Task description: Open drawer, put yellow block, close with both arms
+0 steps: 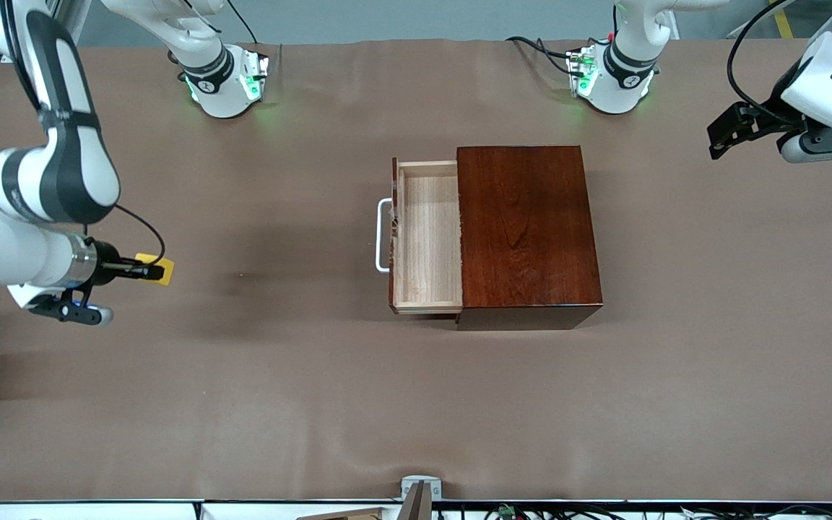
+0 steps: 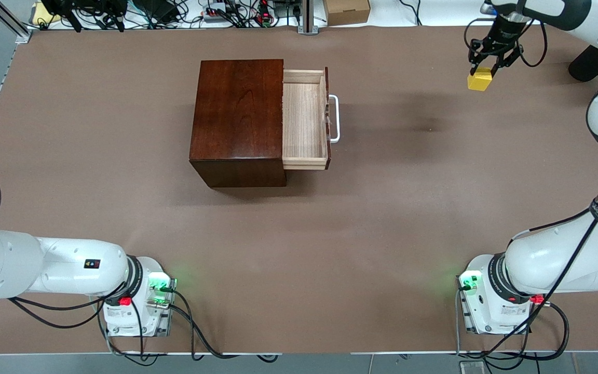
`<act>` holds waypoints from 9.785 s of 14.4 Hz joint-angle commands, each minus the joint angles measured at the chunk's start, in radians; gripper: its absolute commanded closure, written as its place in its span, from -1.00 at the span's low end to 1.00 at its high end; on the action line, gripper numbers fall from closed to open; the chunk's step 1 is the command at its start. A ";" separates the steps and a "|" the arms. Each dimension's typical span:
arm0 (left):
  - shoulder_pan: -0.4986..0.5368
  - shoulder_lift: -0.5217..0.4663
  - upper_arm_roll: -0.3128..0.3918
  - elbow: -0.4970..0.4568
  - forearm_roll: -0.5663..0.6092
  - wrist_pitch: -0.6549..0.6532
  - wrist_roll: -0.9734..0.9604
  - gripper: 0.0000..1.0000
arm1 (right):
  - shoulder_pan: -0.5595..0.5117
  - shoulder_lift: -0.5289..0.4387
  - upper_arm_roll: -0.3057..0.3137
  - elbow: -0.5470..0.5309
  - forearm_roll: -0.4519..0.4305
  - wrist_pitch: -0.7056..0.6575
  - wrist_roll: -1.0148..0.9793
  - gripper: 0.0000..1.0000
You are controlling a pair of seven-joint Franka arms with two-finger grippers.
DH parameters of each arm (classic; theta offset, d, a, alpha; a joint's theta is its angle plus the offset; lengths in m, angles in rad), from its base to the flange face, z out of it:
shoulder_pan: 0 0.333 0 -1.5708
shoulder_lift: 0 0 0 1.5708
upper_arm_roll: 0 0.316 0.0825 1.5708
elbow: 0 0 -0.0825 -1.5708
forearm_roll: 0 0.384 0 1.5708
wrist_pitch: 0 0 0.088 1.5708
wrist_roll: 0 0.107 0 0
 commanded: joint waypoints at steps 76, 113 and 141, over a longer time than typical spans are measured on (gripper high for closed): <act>-0.009 0.215 -0.368 0.138 -0.034 0.043 -0.346 -1.00 | 0.591 0.208 -0.016 0.477 0.190 -0.041 1.845 -1.00; -0.934 0.958 0.211 0.500 0.171 0.528 -1.860 -1.00 | 0.099 0.016 -0.020 0.592 0.052 -0.412 0.175 -1.00; -0.833 0.649 0.191 0.468 0.162 0.274 -1.546 -1.00 | 0.008 -0.320 -0.015 0.146 -0.025 -0.220 -0.352 -1.00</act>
